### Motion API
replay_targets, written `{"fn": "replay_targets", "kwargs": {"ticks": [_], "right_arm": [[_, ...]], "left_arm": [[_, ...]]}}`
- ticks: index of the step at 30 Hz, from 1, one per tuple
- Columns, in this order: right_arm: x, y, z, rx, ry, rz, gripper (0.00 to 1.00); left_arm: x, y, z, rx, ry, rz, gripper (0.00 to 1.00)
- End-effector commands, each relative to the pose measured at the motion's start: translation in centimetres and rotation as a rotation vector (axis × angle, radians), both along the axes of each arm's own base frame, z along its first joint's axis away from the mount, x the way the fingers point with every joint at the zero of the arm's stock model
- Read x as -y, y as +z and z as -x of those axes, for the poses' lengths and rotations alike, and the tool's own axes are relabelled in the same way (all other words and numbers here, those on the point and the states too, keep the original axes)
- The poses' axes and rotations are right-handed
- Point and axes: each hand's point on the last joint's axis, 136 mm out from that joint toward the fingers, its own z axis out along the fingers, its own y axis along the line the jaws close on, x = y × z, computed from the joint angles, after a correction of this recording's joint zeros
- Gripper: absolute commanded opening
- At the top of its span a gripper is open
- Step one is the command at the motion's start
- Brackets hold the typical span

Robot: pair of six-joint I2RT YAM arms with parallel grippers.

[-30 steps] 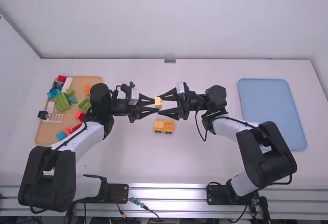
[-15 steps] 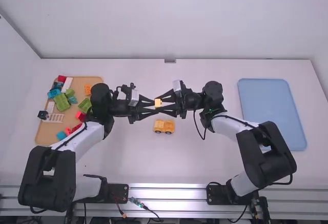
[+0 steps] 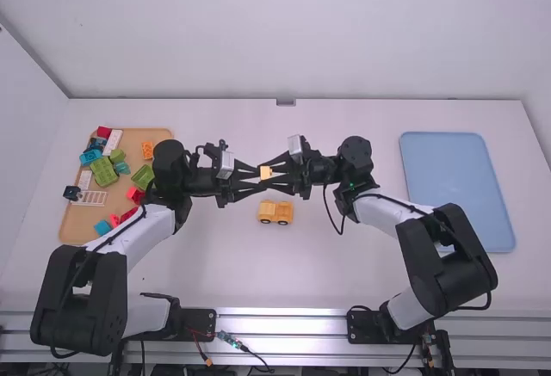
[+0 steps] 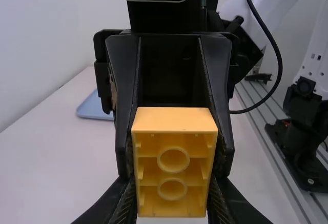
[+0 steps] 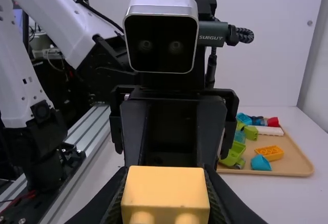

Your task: Assemble lego blocks to make yellow taxi

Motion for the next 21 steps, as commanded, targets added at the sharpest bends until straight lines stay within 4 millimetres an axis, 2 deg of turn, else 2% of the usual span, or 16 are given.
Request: {"fn": "replay_targets", "kwargs": {"ticks": [1,6,7,8,9,10,11,12,13,19,21], "right_arm": [[-0.2,0.5,0.2,0.043,0.027,-0.009,0.26],[-0.1,0.5,0.1,0.049,0.026,-0.01,0.22],[0.0,0.5,0.0,0.049,0.022,-0.01,0.22],[0.1,0.5,-0.2,0.049,0.016,-0.01,0.22],[0.1,0.5,-0.2,0.049,0.016,-0.01,0.22],[0.4,0.5,-0.4,0.049,0.008,-0.01,0.22],[0.5,0.5,-0.6,0.049,0.001,-0.01,0.22],[0.7,0.6,-0.8,0.043,-0.004,-0.009,0.2],[0.8,0.6,-0.9,0.04,-0.008,-0.009,0.18],[2.0,0.7,-2.6,0.028,-0.056,-0.002,0.19],[2.7,0.8,-3.2,0.03,-0.079,-0.002,0.2]], "left_arm": [[0.2,-0.1,0.3,-0.012,0.004,-0.001,0.02],[0.1,-0.2,0.3,-0.014,0.004,-0.001,0.02],[0.1,-0.2,0.3,-0.017,0.004,-0.001,0.15],[0.2,-0.2,0.3,-0.017,0.004,-0.001,0.41],[0.2,-0.2,0.3,-0.017,0.004,-0.001,0.41],[0.1,-0.2,0.3,-0.02,0.004,-0.002,0.64],[0.2,-0.2,0.3,-0.02,0.004,-0.002,0.8],[0.1,-0.2,0.3,-0.021,0.004,-0.002,0.93],[0.1,-0.2,0.3,-0.021,0.004,-0.002,0.99],[0.1,-0.6,0.1,-0.046,0.021,-0.008,0.99],[-0.1,-1.1,-1.1,-0.081,0.095,-0.023,0.99]]}}
